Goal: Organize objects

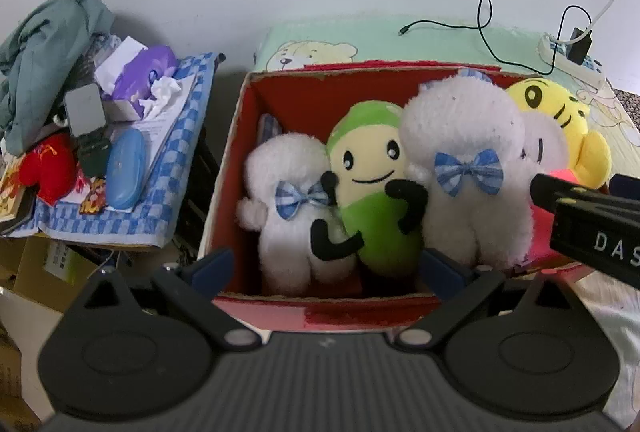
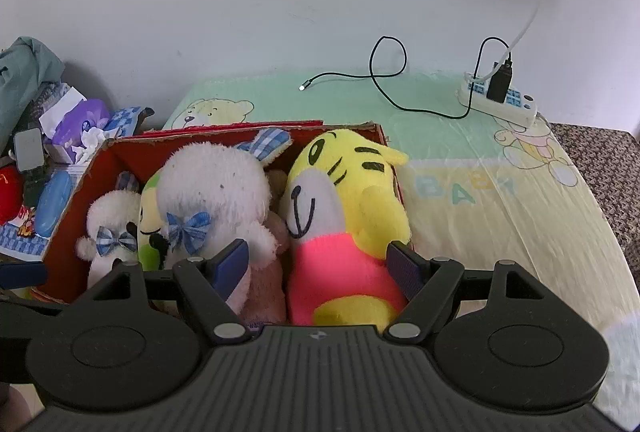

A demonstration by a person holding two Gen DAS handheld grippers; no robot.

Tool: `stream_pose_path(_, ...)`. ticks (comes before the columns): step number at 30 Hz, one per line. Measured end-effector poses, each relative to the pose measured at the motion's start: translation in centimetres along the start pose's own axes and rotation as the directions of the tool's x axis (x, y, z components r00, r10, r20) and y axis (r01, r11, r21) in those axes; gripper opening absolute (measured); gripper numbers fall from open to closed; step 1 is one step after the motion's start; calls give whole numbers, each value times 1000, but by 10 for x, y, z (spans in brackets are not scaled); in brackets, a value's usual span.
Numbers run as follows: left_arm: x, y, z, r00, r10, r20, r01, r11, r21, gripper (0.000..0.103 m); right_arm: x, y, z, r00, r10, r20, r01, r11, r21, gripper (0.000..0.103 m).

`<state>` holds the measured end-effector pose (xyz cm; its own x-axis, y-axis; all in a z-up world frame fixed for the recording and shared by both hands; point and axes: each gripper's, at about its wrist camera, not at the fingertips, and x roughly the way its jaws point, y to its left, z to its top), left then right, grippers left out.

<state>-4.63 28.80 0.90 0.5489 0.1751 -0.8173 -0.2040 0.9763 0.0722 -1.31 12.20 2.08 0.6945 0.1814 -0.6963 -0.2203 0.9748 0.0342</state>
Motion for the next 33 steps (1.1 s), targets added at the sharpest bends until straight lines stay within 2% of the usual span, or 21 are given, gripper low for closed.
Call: stream_pose_path(33, -5, -2, -6, 1000, -5, 27, 5, 1000, 0, 100, -12, -4, -11, 1000, -15, 10, 15, 1000, -5, 78)
